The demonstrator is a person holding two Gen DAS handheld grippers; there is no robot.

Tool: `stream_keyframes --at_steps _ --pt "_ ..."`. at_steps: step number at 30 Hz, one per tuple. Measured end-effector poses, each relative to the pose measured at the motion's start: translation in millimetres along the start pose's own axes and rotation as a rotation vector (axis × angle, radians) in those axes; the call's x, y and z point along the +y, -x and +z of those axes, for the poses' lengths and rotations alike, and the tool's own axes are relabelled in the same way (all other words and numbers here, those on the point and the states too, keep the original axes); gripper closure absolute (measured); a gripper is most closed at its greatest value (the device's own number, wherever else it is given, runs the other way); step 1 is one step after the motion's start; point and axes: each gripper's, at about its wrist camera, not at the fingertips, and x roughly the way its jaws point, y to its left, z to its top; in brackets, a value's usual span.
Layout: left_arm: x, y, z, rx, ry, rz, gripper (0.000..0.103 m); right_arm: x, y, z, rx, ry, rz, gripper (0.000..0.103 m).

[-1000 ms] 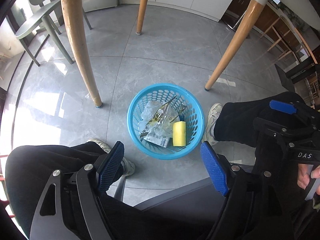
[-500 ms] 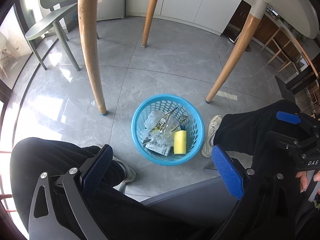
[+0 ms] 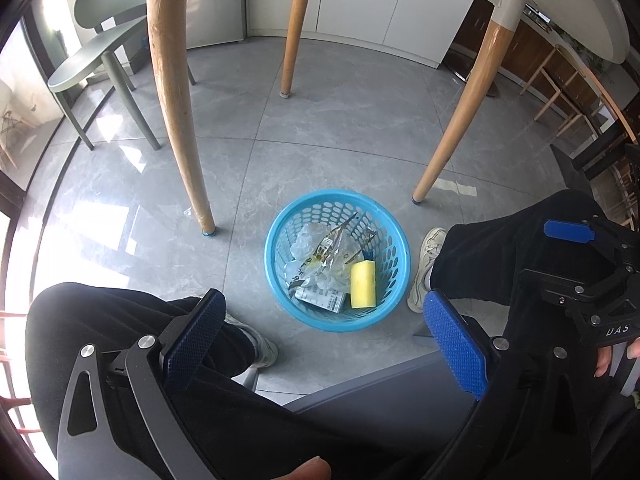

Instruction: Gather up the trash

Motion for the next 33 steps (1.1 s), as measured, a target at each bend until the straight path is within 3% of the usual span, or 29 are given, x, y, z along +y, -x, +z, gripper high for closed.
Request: stream_keyframes --at_steps 15,33 --pt "-7.9 -2.2 1.0 0.004 -0.043 0.019 0.006 -0.3 -10.2 3.6 0.037 0.001 0.030 0.009" --pt "-3.6 -5.0 5.4 0.009 -0.023 0.026 0.006 -3.8 -12.8 4.2 0.046 -0.024 0.031 0.009"
